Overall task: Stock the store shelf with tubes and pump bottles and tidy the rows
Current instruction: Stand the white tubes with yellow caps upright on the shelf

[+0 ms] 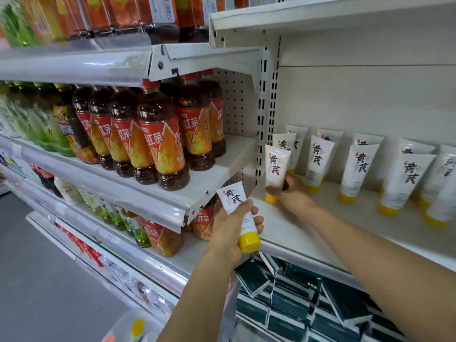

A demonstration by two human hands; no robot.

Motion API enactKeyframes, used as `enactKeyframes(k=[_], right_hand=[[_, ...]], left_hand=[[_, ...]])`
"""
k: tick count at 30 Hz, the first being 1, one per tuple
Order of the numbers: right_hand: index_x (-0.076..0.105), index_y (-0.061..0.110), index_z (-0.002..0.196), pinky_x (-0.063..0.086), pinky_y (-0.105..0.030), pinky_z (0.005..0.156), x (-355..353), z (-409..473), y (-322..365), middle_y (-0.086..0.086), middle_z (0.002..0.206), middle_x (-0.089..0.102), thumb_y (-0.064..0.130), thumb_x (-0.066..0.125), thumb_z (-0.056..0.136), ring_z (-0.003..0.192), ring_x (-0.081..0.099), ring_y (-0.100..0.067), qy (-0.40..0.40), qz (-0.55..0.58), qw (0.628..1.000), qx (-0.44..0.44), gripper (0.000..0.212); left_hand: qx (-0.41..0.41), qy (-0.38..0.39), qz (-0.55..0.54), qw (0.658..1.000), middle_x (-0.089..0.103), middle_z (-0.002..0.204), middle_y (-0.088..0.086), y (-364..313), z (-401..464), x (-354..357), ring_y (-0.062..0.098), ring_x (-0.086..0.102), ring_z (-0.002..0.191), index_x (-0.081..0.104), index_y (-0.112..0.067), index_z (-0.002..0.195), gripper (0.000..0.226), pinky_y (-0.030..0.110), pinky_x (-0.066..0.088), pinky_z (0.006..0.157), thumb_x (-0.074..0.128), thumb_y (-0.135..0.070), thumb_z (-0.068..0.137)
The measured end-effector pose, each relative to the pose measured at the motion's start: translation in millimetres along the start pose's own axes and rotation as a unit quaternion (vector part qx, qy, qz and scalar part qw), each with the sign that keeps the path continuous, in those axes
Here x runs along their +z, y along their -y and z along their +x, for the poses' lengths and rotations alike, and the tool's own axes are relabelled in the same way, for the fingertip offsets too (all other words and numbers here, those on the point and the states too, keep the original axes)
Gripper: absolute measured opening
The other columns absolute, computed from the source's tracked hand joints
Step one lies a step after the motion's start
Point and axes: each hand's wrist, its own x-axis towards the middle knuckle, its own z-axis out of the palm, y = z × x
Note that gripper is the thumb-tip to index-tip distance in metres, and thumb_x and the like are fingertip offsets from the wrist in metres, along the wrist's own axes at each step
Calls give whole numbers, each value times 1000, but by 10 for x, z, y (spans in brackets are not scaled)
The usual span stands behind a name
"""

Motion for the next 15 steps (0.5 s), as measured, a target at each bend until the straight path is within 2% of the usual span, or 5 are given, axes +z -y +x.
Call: enactKeyframes(k=[7, 11, 13, 15], right_hand=[[53, 18, 129, 43, -28, 84, 2, -10, -36, 3, 112, 61, 17, 72, 85, 99, 57, -16, 7, 6, 1000, 0, 48], [48, 16, 126, 43, -27, 76, -86, -80, -155, -7, 103, 58, 11, 76, 80, 88, 54, -18, -31, -30, 999, 4, 54], [46, 11, 126, 40, -27, 76, -164, -166, -195, -8, 100, 53, 4, 66, 84, 92, 53, -24, -82, -49, 995, 25, 47], [51, 8, 116, 39, -26, 73, -223, -315, -148, -7, 95, 56, 8, 60, 90, 89, 56, -27, -130, -27, 991, 21, 27]], left_hand=[[-13, -1, 3, 1000, 67, 81, 15, 4, -49, 38, 21, 64, 55, 57, -6, 112, 23, 28, 55, 51, 64, -10, 91], [-28, 4, -16, 999, 67, 82, 16, -4, -72, 39, 22, 64, 54, 53, -7, 121, 27, 30, 56, 52, 54, -22, 98], [-36, 5, -36, 999, 66, 81, 17, -3, -75, 38, 23, 64, 57, 52, -7, 123, 31, 32, 57, 57, 50, -27, 100], [-33, 1, -48, 998, 67, 81, 16, 11, -81, 63, 23, 64, 65, 53, -9, 124, 31, 35, 56, 65, 50, -28, 100]])
